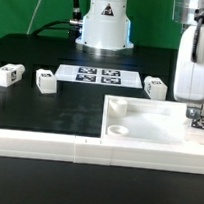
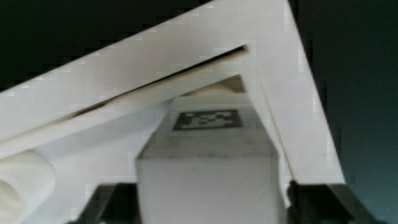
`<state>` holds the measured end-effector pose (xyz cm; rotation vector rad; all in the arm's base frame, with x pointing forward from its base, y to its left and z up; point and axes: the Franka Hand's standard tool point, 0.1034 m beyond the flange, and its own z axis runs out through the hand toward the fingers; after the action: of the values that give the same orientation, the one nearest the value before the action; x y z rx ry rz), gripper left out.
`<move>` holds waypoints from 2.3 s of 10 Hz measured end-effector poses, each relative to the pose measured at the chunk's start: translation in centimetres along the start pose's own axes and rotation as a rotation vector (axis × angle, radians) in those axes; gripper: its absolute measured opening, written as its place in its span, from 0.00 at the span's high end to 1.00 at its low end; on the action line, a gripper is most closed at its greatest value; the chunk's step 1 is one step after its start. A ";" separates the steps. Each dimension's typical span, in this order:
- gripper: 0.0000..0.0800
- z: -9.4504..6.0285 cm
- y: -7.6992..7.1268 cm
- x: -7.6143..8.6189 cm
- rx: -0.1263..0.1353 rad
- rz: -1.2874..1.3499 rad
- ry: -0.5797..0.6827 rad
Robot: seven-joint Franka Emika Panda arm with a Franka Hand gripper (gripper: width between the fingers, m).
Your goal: Assemble one leg
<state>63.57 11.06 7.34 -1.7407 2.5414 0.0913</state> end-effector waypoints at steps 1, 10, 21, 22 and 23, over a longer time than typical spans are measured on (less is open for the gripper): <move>0.35 0.0 0.0 0.0 0.000 -0.008 0.000; 0.19 -0.1 -0.1 -0.2 0.002 -0.293 0.000; 0.19 -0.1 -0.1 -0.5 -0.005 -1.335 0.026; 0.19 -0.2 -0.2 -0.4 -0.008 -1.400 0.035; 0.19 -0.2 -0.2 -0.4 -0.008 -1.414 0.035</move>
Offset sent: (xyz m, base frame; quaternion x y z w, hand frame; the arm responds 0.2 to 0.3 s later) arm 0.0000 0.0000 0.0000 0.0000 0.0000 0.0000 1.0000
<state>63.89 11.30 7.52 -2.9816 0.8042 -0.0091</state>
